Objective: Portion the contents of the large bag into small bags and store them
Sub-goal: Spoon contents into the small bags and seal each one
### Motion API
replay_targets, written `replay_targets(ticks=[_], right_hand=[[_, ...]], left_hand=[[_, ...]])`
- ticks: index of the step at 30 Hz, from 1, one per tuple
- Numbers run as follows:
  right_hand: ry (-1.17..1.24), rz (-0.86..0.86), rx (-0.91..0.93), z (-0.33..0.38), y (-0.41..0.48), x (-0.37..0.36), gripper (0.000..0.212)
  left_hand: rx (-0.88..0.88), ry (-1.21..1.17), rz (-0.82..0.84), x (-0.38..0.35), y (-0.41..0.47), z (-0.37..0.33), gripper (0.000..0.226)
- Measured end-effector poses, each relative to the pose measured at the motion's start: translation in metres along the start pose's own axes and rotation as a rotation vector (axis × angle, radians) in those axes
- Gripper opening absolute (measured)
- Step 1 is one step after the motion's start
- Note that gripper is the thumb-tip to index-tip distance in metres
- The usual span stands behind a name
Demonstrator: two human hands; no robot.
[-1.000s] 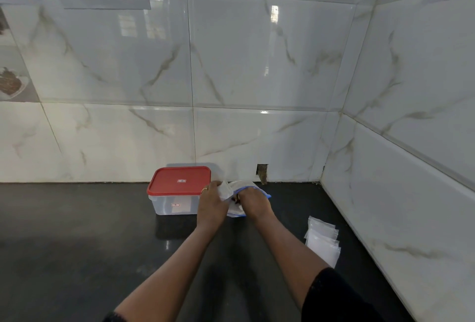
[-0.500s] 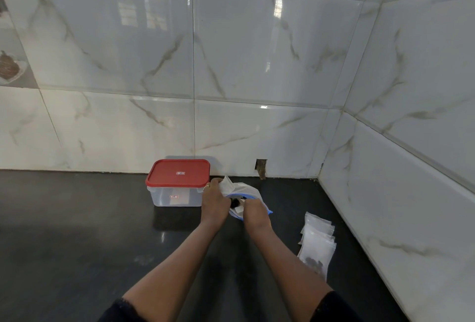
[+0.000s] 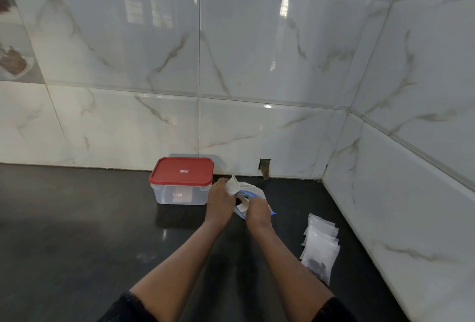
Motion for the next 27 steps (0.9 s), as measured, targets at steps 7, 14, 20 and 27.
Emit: replay_targets(ticks=[7,14,20,27], right_hand=[[0.079,0.157,-0.036,0.02,0.009,-0.01,0.033],[-0.164,0.422,-0.112,0.026,0.014,-0.018,0.046],[-0.202,0.334,-0.098,0.022,0.014,-0.014,0.032],[-0.127,0.033,0.107,0.019,-0.001,-0.003,0.025]], left_hand=[[-0.021,0.008,-0.043,0.006,0.007,-0.002,0.025],[-0.045,0.078,-0.021,0.004,0.018,0.01,0.028],[-0.045,0.084,-0.009,-0.003,0.02,0.009,0.023],[-0.063,0.072,-0.021,-0.006,0.012,0.003,0.02]])
Point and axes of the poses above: each hand's wrist, its own y-axis towards the middle knuckle, its own x-axis out of the back of the hand, z = x × y, the point moved 7 cm from there along y, towards the middle knuckle, and after that the axes turned 13 degrees about y, right-handed, at the moved point
